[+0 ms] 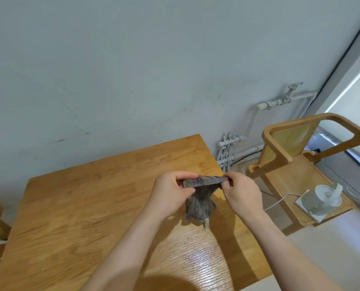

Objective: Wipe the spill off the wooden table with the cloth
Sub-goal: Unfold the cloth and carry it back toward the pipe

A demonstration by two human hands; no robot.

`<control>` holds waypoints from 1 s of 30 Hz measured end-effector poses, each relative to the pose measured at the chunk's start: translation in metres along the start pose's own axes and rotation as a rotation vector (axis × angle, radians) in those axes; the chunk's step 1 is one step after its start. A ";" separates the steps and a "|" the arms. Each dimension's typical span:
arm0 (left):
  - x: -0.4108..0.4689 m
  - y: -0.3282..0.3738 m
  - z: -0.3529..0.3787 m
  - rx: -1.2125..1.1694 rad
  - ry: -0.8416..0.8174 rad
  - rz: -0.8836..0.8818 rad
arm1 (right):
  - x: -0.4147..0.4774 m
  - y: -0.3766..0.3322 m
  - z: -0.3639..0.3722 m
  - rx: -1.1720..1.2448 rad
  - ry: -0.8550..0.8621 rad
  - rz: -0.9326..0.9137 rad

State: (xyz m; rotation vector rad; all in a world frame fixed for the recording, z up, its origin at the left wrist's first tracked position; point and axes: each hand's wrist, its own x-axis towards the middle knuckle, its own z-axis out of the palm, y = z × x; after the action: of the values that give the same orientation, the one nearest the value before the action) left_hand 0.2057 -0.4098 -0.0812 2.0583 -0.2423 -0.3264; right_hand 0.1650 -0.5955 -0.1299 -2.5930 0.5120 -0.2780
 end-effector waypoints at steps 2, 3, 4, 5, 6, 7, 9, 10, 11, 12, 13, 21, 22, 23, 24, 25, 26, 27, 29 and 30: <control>0.005 0.000 -0.002 0.234 0.033 0.107 | 0.012 0.000 -0.002 -0.026 -0.033 0.006; 0.008 -0.001 -0.002 0.335 0.060 0.184 | 0.018 -0.001 -0.002 -0.055 -0.036 -0.011; 0.012 -0.002 -0.003 0.400 0.091 0.248 | 0.024 -0.002 -0.003 -0.085 -0.035 -0.043; 0.017 -0.004 -0.006 0.446 0.117 0.285 | 0.031 -0.005 -0.004 -0.111 -0.029 -0.087; 0.022 -0.004 -0.009 0.473 0.141 0.300 | 0.038 -0.007 -0.006 -0.137 -0.023 -0.129; 0.029 -0.004 -0.014 0.493 0.168 0.305 | 0.046 -0.010 -0.009 -0.164 -0.010 -0.161; 0.043 -0.001 -0.025 0.489 0.253 0.349 | 0.063 -0.017 -0.020 -0.203 0.039 -0.186; 0.049 0.003 -0.031 0.467 0.301 0.372 | 0.071 -0.022 -0.028 -0.212 0.078 -0.187; 0.053 0.008 -0.036 0.440 0.350 0.391 | 0.076 -0.028 -0.036 -0.215 0.127 -0.193; 0.055 0.012 -0.041 0.407 0.397 0.407 | 0.080 -0.033 -0.044 -0.213 0.176 -0.213; 0.055 0.015 -0.046 0.368 0.446 0.426 | 0.081 -0.036 -0.050 -0.197 0.210 -0.256; 0.000 -0.102 -0.014 0.409 0.135 0.191 | 0.008 0.048 0.011 -0.282 -0.438 -0.371; -0.013 -0.125 -0.001 0.488 0.033 0.110 | -0.008 0.061 0.027 -0.309 -0.507 -0.352; -0.026 -0.145 0.011 0.561 -0.062 0.036 | -0.023 0.072 0.040 -0.327 -0.558 -0.343; -0.039 -0.160 0.020 0.606 -0.138 -0.014 | -0.037 0.082 0.051 -0.347 -0.600 -0.347; -0.052 -0.172 0.027 0.604 -0.187 -0.031 | -0.049 0.090 0.058 -0.372 -0.650 -0.356; -0.062 -0.182 0.032 0.566 -0.194 -0.001 | -0.060 0.096 0.062 -0.384 -0.699 -0.361; -0.069 -0.188 0.035 0.518 -0.177 0.035 | -0.068 0.102 0.064 -0.373 -0.742 -0.353; -0.078 -0.188 0.034 0.408 -0.100 0.023 | -0.078 0.109 0.064 -0.315 -0.783 -0.321; -0.080 -0.185 0.033 0.360 -0.071 -0.016 | -0.078 0.112 0.063 -0.282 -0.787 -0.302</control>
State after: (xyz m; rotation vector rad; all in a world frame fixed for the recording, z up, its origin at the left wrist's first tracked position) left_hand 0.1258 -0.3226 -0.2483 2.4060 -0.3492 -0.3885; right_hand 0.0775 -0.6287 -0.2473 -2.7507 -0.1358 0.7483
